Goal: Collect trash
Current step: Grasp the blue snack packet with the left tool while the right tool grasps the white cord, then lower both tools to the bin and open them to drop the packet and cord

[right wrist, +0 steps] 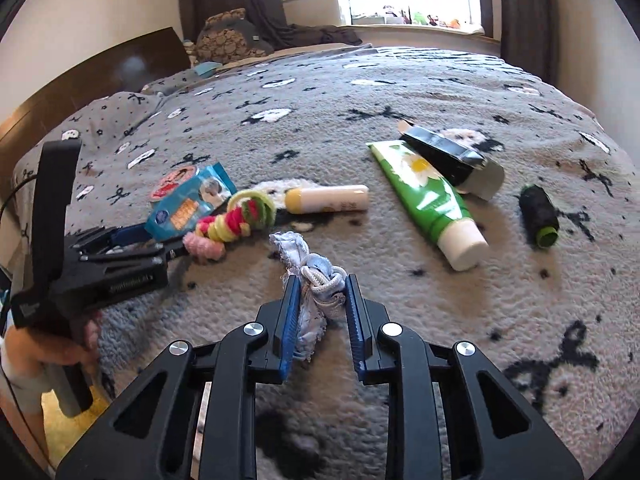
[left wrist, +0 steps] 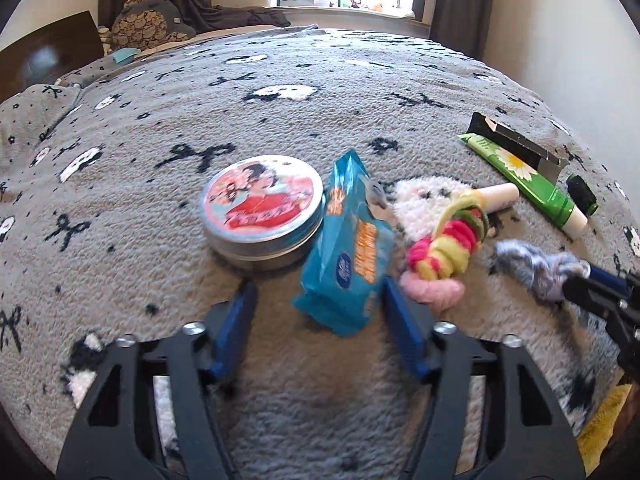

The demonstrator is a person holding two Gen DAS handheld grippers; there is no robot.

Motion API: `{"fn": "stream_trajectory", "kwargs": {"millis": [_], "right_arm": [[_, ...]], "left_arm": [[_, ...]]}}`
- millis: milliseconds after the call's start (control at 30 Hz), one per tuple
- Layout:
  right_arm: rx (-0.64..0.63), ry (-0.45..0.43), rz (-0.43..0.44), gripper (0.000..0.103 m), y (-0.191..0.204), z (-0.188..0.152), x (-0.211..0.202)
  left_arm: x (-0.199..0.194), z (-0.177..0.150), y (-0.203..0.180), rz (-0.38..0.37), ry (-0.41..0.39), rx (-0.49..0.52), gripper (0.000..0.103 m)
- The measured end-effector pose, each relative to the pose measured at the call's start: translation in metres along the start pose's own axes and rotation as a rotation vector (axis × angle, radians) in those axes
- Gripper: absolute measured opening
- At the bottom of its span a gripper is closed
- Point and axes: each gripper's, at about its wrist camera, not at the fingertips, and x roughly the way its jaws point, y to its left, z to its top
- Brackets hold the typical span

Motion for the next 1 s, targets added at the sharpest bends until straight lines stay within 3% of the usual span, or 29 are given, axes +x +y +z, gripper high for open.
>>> {"fn": "stream_trajectory", "kwargs": {"millis": [33, 67, 133, 200, 267, 600, 1000], "right_arm": [[0.004, 0.001, 0.000, 0.024, -0.002, -0.002, 0.000], [0.010, 0.002, 0.001, 0.024, -0.005, -0.004, -0.001], [0.014, 0.004, 0.003, 0.024, -0.008, -0.007, -0.002], [0.013, 0.005, 0.002, 0.024, -0.009, -0.010, -0.003], [0.004, 0.001, -0.007, 0.024, -0.007, -0.013, -0.005], [-0.010, -0.043, 0.015, 0.024, 0.001, -0.027, -0.035], [-0.029, -0.128, -0.004, 0.024, 0.015, -0.061, -0.103]], "left_arm": [[0.000, 0.001, -0.001, -0.006, 0.001, -0.002, 0.045], [-0.001, 0.002, -0.001, -0.016, 0.002, -0.002, 0.034], [-0.004, 0.003, -0.003, -0.019, -0.001, 0.003, 0.029], [-0.007, 0.002, -0.004, -0.030, -0.001, 0.005, 0.015], [-0.013, -0.001, -0.006, -0.036, -0.006, 0.012, 0.011], [-0.061, -0.026, -0.018, -0.061, -0.081, 0.057, 0.009], [-0.146, -0.091, -0.048, -0.098, -0.155, 0.137, 0.009]]}}
